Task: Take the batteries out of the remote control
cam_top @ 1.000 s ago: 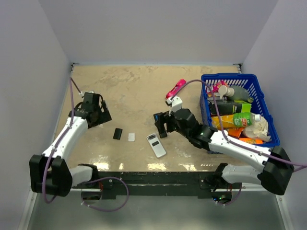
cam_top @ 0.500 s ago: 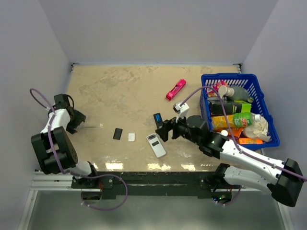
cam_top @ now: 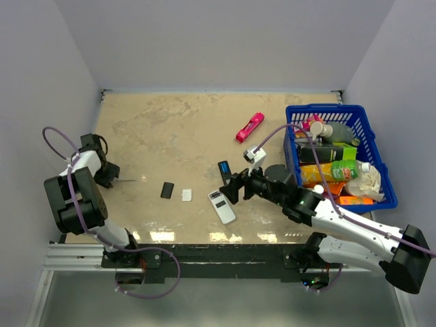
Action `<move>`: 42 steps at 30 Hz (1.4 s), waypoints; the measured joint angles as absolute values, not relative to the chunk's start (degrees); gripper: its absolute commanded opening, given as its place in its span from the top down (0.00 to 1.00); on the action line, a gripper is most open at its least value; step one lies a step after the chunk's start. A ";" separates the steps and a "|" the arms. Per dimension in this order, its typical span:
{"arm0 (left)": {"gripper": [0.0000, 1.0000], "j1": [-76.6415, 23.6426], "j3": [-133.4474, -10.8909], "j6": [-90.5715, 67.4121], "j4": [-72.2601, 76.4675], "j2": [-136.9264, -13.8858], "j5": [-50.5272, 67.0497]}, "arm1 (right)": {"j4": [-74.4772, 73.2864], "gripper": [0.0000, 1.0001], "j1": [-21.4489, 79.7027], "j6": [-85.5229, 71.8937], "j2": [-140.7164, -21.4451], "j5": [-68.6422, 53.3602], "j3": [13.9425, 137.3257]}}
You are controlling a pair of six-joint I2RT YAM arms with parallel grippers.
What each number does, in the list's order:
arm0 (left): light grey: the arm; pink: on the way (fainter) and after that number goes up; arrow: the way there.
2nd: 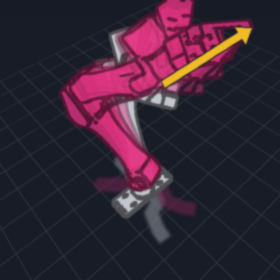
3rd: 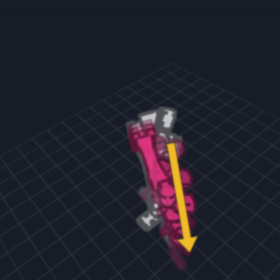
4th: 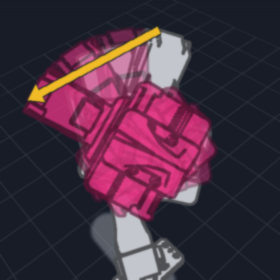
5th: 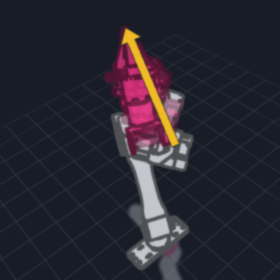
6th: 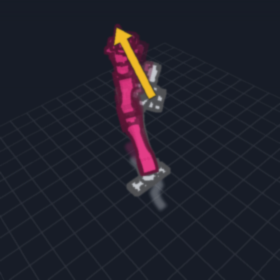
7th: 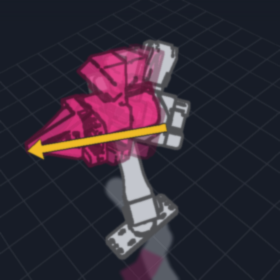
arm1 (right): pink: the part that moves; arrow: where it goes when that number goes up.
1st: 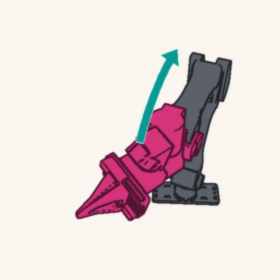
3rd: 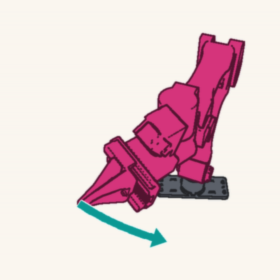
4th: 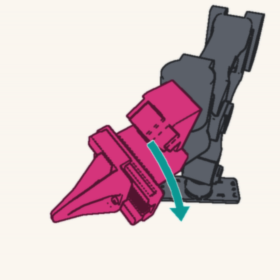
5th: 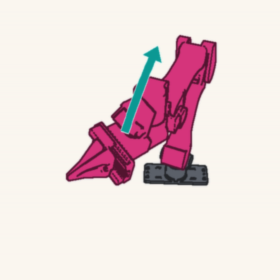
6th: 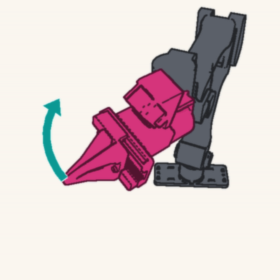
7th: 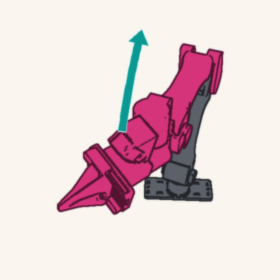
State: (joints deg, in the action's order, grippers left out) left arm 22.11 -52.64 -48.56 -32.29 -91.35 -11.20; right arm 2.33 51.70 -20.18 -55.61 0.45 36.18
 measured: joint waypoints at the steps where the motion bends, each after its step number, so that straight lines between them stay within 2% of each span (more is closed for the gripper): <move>1: 0.53 22.11 -52.64 -48.99 -32.32 -91.53 -11.40 | 2.15 0.11 51.70 -19.99 -55.66 0.43 36.18; 4: 0.55 22.11 -52.64 -49.47 -32.16 -92.05 -11.66 | 2.13 0.11 51.70 -19.86 -55.48 0.34 36.18; 5: 0.59 22.11 -52.64 -49.63 -32.14 -92.33 -11.70 | 2.15 0.11 51.70 -19.86 -55.46 0.30 36.18; 9: 0.80 22.11 -52.62 -50.00 -31.40 -92.95 -11.77 | 1.56 0.11 51.70 -19.86 -55.44 0.27 36.40; 10: 0.83 22.11 -52.60 -49.91 -31.05 -93.01 -11.62 | 1.26 0.11 51.70 -19.88 -55.44 0.27 36.53; 12: 0.97 22.11 -52.60 -49.45 -30.55 -93.10 -11.14 | 0.82 0.11 51.70 -19.92 -55.44 0.27 36.86; 13: 1.00 22.11 -52.60 -48.97 -30.39 -93.10 -10.79 | 0.67 0.11 51.70 -19.99 -55.44 0.27 37.08; 20: 1.00 22.11 -51.59 -42.72 -28.60 -91.55 -4.62 | -0.82 0.11 51.70 -24.23 -55.51 0.99 39.09; 26: 1.00 18.87 -50.02 -35.27 -27.35 -81.25 3.64 | -4.01 0.12 51.68 -31.11 -56.36 1.45 44.01; 35: 1.00 2.04 -46.26 -28.03 -20.34 -68.75 22.87 | -6.28 0.15 51.68 -36.27 -60.73 1.87 51.11; 42: 1.00 -12.45 -42.61 -25.74 -15.00 -61.04 31.14 | -9.30 0.31 51.68 -36.03 -66.06 1.91 58.67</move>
State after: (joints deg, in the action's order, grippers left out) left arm -12.45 -42.61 -25.74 -15.00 -61.04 31.14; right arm -9.30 51.68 -36.03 -66.06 1.91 58.67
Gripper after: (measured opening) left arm 0.062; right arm 0.747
